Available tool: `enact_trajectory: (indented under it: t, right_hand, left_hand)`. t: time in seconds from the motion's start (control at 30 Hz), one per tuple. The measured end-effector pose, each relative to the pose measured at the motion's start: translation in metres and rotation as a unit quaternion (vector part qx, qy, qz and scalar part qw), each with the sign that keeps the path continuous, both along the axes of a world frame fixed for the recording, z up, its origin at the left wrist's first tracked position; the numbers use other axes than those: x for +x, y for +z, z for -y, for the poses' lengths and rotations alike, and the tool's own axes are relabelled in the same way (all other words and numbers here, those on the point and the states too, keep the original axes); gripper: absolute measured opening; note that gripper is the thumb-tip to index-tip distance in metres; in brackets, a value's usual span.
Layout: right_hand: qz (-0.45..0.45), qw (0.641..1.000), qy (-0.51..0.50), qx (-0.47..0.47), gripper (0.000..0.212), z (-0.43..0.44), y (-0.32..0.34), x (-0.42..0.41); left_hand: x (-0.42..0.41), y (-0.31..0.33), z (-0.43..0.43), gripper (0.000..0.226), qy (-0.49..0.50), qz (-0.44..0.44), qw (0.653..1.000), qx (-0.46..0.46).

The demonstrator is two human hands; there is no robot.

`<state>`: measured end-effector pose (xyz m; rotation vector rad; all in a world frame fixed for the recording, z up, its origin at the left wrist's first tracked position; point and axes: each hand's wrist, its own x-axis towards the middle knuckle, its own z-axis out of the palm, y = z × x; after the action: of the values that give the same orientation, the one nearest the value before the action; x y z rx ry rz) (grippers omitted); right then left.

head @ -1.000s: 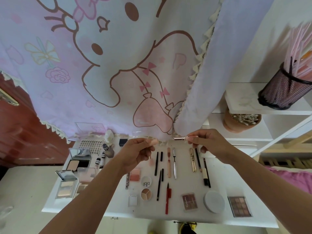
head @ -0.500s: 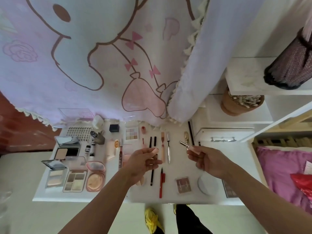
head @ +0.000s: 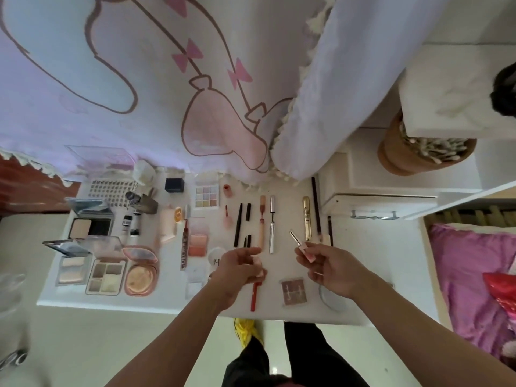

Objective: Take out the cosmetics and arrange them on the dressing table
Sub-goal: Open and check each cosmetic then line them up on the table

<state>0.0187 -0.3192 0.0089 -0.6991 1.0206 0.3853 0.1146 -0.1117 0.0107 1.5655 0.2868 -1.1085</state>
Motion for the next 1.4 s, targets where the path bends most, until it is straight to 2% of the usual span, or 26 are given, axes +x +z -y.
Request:
enact_trajectory:
  t: [0.07, 0.17, 0.27, 0.33, 0.5, 0.6, 0.7, 0.8, 0.9, 1.13, 1.4]
  right_hand:
    - [0.003, 1.000, 0.028, -0.009, 0.024, 0.000, -0.004, 0.004]
    - [0.004, 0.997, 0.070, -0.033, 0.026, 0.000, -0.006, 0.010]
    - [-0.024, 0.981, 0.146, -0.126, 0.018, -0.005, -0.007, 0.016]
    - [-0.049, 0.966, 0.155, -0.201, 0.017, -0.011, -0.012, 0.017]
    - [-0.063, 0.954, 0.109, -0.272, 0.027, -0.028, -0.030, 0.016]
    - [-0.065, 0.930, 0.161, -0.325, 0.024, -0.039, -0.042, 0.018]
    - [-0.065, 0.880, 0.242, -0.402, 0.019, -0.044, -0.051, 0.021]
    - [-0.075, 0.836, 0.321, -0.439, 0.008, -0.043, -0.055, 0.024]
    - [-0.074, 0.808, 0.359, -0.460, 0.012, -0.042, -0.055, 0.027]
    - [-0.061, 0.803, 0.375, -0.459, 0.030, -0.039, -0.059, 0.029]
    - [-0.055, 0.808, 0.386, -0.442, 0.028, -0.035, -0.059, 0.028]
  left_hand:
    - [-0.005, -0.003, 0.003, 0.035, -0.022, 0.042, 0.997, 0.057]
    - [-0.011, -0.011, 0.008, 0.023, -0.055, 0.147, 0.976, 0.154]
    - [-0.017, -0.022, 0.016, 0.023, -0.126, 0.259, 0.933, 0.217]
    - [-0.022, -0.029, 0.022, 0.021, -0.177, 0.322, 0.901, 0.230]
    - [-0.031, -0.045, 0.033, 0.022, -0.261, 0.381, 0.850, 0.252]
    - [-0.035, -0.051, 0.035, 0.023, -0.300, 0.402, 0.825, 0.261]
    - [-0.034, -0.055, 0.036, 0.024, -0.326, 0.413, 0.808, 0.265]
    - [-0.032, -0.058, 0.034, 0.025, -0.336, 0.413, 0.804, 0.265]
    - [-0.030, -0.060, 0.031, 0.026, -0.335, 0.407, 0.809, 0.261]
    - [-0.031, -0.061, 0.026, 0.024, -0.339, 0.408, 0.808, 0.255]
    - [-0.026, -0.053, 0.015, 0.024, -0.325, 0.405, 0.813, 0.262]
